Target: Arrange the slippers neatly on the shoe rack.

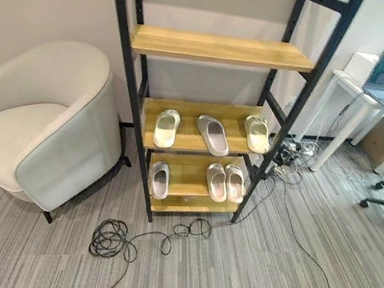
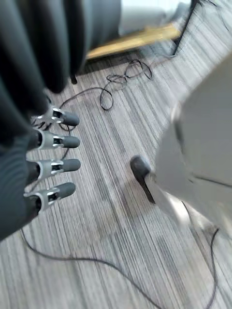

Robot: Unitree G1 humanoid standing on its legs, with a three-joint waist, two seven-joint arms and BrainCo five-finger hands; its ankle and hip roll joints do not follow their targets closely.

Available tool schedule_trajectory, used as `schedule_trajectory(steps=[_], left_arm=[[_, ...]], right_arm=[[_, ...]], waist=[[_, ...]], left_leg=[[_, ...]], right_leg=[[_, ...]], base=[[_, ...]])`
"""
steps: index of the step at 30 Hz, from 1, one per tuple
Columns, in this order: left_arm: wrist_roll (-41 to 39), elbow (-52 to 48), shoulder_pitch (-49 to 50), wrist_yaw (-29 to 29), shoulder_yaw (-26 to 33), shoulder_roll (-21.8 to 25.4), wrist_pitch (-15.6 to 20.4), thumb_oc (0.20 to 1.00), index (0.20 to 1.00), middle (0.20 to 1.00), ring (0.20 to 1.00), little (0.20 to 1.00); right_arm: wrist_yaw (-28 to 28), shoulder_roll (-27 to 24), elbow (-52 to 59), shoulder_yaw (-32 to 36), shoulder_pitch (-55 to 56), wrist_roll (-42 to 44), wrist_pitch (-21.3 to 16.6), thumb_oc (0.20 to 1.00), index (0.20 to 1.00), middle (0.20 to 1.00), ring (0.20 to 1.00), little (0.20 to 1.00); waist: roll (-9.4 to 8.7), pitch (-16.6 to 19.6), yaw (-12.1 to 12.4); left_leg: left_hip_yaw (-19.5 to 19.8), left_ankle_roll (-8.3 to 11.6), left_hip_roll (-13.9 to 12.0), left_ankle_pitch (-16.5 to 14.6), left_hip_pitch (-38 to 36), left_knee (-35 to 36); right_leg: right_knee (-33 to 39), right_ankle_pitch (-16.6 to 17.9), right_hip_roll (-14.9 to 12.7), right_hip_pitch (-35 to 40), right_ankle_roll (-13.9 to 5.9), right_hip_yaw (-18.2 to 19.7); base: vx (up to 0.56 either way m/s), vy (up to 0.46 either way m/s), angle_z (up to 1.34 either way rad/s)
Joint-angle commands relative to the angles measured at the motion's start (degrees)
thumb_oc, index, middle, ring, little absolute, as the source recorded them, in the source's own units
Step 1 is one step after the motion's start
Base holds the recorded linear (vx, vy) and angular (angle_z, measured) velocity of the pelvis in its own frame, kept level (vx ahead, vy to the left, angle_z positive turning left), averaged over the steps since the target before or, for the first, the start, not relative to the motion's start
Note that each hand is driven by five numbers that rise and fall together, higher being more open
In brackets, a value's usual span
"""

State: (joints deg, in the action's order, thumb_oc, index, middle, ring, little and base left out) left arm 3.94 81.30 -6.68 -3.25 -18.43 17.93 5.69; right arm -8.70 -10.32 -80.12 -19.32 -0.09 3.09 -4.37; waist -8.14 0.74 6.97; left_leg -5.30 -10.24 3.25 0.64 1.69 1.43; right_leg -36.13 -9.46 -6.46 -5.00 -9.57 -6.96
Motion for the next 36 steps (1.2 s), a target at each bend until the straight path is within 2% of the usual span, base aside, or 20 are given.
schedule_trajectory(steps=[1,2,4,6,8,9,14,17,19,24,25,26,27,28,29,30,31,33,34,36], left_arm=[[1.0,0.0,-3.1,0.8,0.7,0.4,0.9,1.0,1.0,1.0,1.0,1.0],[0.3,0.3,-2.9,0.7,1.0,0.3,1.1,1.0,1.0,1.0,1.0,1.0],[0.3,0.6,-2.7,0.7,1.1,0.2,1.1,1.0,1.0,1.0,1.0,1.0],[0.1,1.6,-2.4,0.8,1.1,0.1,1.4,1.0,1.0,1.0,1.0,1.0],[0.2,2.0,-2.4,1.0,1.0,0.0,1.5,1.0,1.0,1.0,1.0,1.0],[0.7,2.5,-2.1,1.1,0.7,-0.3,1.7,1.0,1.0,1.0,1.0,1.0],[0.8,2.9,-1.1,1.0,1.0,-0.5,1.7,1.0,1.0,1.0,1.0,1.0],[1.6,3.1,-0.3,1.1,0.7,-0.7,2.0,1.0,1.0,1.0,1.0,1.0],[2.0,2.9,-0.3,1.4,0.5,-0.8,2.1,1.0,1.0,1.0,1.0,1.0],[0.8,1.6,0.0,1.8,1.1,-1.1,2.4,1.0,1.0,1.0,1.0,1.0],[-1.1,0.4,0.1,2.0,2.0,-1.2,2.8,1.0,1.0,1.0,1.0,1.0],[-1.1,0.4,0.1,2.0,2.0,-1.2,2.7,1.0,1.0,1.0,1.0,1.0],[-1.9,-0.6,0.0,2.5,2.2,-1.2,2.9,1.0,1.0,1.0,1.0,1.0],[-1.9,-0.6,0.0,2.5,2.2,-1.2,2.9,1.0,1.0,1.0,1.0,1.0],[-2.5,-2.1,-0.7,2.9,1.8,-1.2,3.0,1.0,1.0,1.0,1.0,1.0],[-2.7,-2.4,-0.8,3.0,1.6,-1.3,2.9,1.0,1.0,1.0,1.0,1.0],[-2.7,-2.4,-0.8,3.0,1.6,-1.3,2.9,1.0,1.0,1.0,1.0,1.0],[-3.1,-2.9,-0.9,3.4,1.3,-1.6,3.1,1.0,1.0,1.0,1.0,1.0],[-3.4,-2.9,-0.7,3.5,1.4,-2.1,3.3,1.0,1.0,1.0,1.0,1.0],[-4.2,-2.6,-0.6,3.5,1.4,-2.4,3.3,1.0,1.0,1.0,1.0,1.0]], right_arm=[[0.1,-1.5,1.5,0.8,-1.4,0.4,0.2,1.0,1.0,1.0,1.0,1.0],[0.1,-1.6,1.3,1.0,-1.2,0.6,0.2,1.0,1.0,1.0,1.0,1.0],[0.0,-1.9,1.2,1.2,-1.1,0.8,0.3,1.0,1.0,1.0,1.0,1.0],[-0.5,-2.2,1.5,1.9,-1.4,2.0,0.4,1.0,1.0,1.0,1.0,1.0],[-0.6,-2.4,1.5,1.9,-1.4,2.0,0.4,1.0,1.0,1.0,1.0,1.0],[-0.7,-2.7,1.6,2.0,-1.5,1.6,0.3,1.0,1.0,1.0,1.0,1.0],[-0.8,-3.5,1.8,2.1,-1.5,0.4,0.3,1.0,1.0,1.0,1.0,1.0],[-0.7,-4.1,1.9,2.3,-1.1,0.1,0.2,1.0,1.0,1.0,1.0,1.0],[-0.6,-4.9,2.0,2.1,-1.3,0.0,-0.1,1.0,1.0,1.0,1.0,1.0],[0.1,-5.6,2.3,1.6,-1.7,-0.1,-0.6,1.0,1.0,1.0,1.0,1.0],[0.3,-5.9,2.8,1.7,-1.9,0.4,-0.9,1.0,1.0,1.0,1.0,1.0],[0.3,-5.9,2.8,1.7,-1.9,0.4,-0.9,1.0,1.0,1.0,1.0,1.0],[0.5,-5.9,2.7,1.6,-1.9,0.6,-1.0,1.0,1.0,1.0,1.0,1.0],[0.5,-5.9,2.7,1.6,-1.9,0.6,-1.1,1.0,1.0,1.0,1.0,1.0],[0.8,-6.1,2.8,1.0,-2.0,0.8,-1.0,1.0,1.0,1.0,1.0,1.0],[1.1,-6.2,2.7,0.9,-2.1,0.8,-0.9,1.0,1.0,1.0,1.0,1.0],[1.1,-6.2,2.7,0.9,-2.1,0.8,-0.9,1.0,1.0,1.0,1.0,1.0],[1.8,-7.1,3.0,1.2,-2.3,1.3,-1.2,1.0,1.0,1.0,1.0,1.0],[2.0,-7.0,3.0,1.1,-2.1,1.8,-1.4,1.0,1.0,1.0,1.0,1.0],[2.1,-6.5,2.6,0.8,-2.0,1.9,-1.4,1.0,1.0,1.0,1.0,1.0]], waist=[[0.94,-4.2,-1.5],[0.67,-4.8,-2.8],[0.62,-5.1,-3.4],[0.77,-5.8,-5.1],[0.99,-6.3,-5.7],[1.69,-6.5,-6.7],[2.41,-6.0,-7.5],[2.39,-4.2,-7.9],[3.11,-3.0,-8.0],[4.18,-1.4,-7.7],[4.31,-1.2,-7.3],[4.32,-1.3,-7.3],[3.86,-1.6,-6.8],[3.87,-1.6,-6.8],[2.36,-3.7,-5.5],[2.03,-4.3,-5.1],[2.04,-4.3,-5.1],[1.67,-5.3,-4.5],[1.57,-5.4,-4.0],[1.96,-5.7,-3.1]], left_leg=[[-0.2,7.2,-2.6,-2.7,0.3,-4.0],[1.9,7.41,-2.2,-4.3,-1.9,-4.0],[2.7,7.5,-2.0,-5.1,-3.0,-4.0],[5.5,7.59,-1.2,-6.7,-5.5,-3.7],[6.5,7.65,-0.8,-7.3,-6.3,-3.7],[8.5,7.83,-0.4,-9.1,-8.3,-3.9],[11.4,8.3,0.2,-9.7,-11.2,-3.8],[13.4,9.05,0.1,-11.0,-13.1,-3.7],[14.3,10.09,-1.6,-10.5,-14.0,-3.4],[15.0,12.01,-4.1,-8.5,-14.1,-4.4],[14.9,13.55,-5.1,-6.6,-12.8,-7.7],[14.9,13.55,-5.1,-6.6,-12.8,-7.8],[14.6,15.28,-5.7,-2.5,-9.6,-14.9],[14.6,15.28,-5.7,-2.6,-9.4,-15.1],[14.4,15.45,-5.3,1.6,-2.9,-26.3],[13.6,14.72,-5.5,1.6,-1.3,-29.2],[13.6,14.72,-5.5,1.6,-1.3,-29.3],[11.5,13.19,-6.2,-0.2,2.0,-29.8],[10.2,12.36,-6.3,-2.7,3.9,-24.7],[11.7,12.29,-5.5,-3.0,5.9,-18.0]], right_leg=[[16.0,9.0,1.3,1.5,2.69,-4.2],[20.9,8.6,1.4,-1.1,3.13,-2.3],[23.0,9.0,1.5,-1.3,3.03,-1.2],[28.3,11.8,1.3,-5.0,2.55,2.7],[29.8,13.0,1.1,-6.1,2.35,3.8],[31.9,14.7,0.9,-7.7,2.0,5.0],[32.7,16.8,1.3,-8.8,1.83,4.8],[32.2,16.5,2.3,-7.1,2.69,7.3],[30.7,15.1,4.3,-6.3,3.94,7.2],[28.9,12.1,6.4,-4.9,5.74,5.7],[28.4,10.5,7.1,-3.5,6.63,5.3],[28.4,10.4,7.1,-3.5,6.63,5.3],[28.6,9.3,7.7,-1.2,7.68,5.6],[28.6,9.2,7.7,-1.2,7.67,5.6],[29.0,8.9,7.3,1.0,9.02,6.1],[29.2,8.5,7.5,1.9,9.58,6.4],[29.2,8.5,7.5,1.9,9.58,6.4],[29.5,7.5,7.4,3.5,10.07,7.1],[30.0,6.7,7.5,4.7,9.94,7.6],[30.2,5.9,8.0,5.9,9.51,8.9]], base=[[0.42,-0.06,0.73],[0.32,-0.056,0.62],[0.26,-0.054,0.73],[0.35,-0.072,0.74],[0.31,-0.055,0.69],[0.4,-0.059,0.51],[0.27,-0.067,0.55],[0.2,-0.113,0.55],[0.22,-0.249,0.54],[0.11,-0.183,0.1],[0.06,-0.129,0.09],[0.1,-0.263,0.06],[0.04,-0.134,0.01],[0.05,-0.275,-0.03],[0.02,-0.197,0.07],[0.02,-0.198,-0.03],[0.03,-0.105,-0.09],[0.1,-0.07,0.01],[0.18,-0.004,0.11],[0.16,0.05,-0.05]])
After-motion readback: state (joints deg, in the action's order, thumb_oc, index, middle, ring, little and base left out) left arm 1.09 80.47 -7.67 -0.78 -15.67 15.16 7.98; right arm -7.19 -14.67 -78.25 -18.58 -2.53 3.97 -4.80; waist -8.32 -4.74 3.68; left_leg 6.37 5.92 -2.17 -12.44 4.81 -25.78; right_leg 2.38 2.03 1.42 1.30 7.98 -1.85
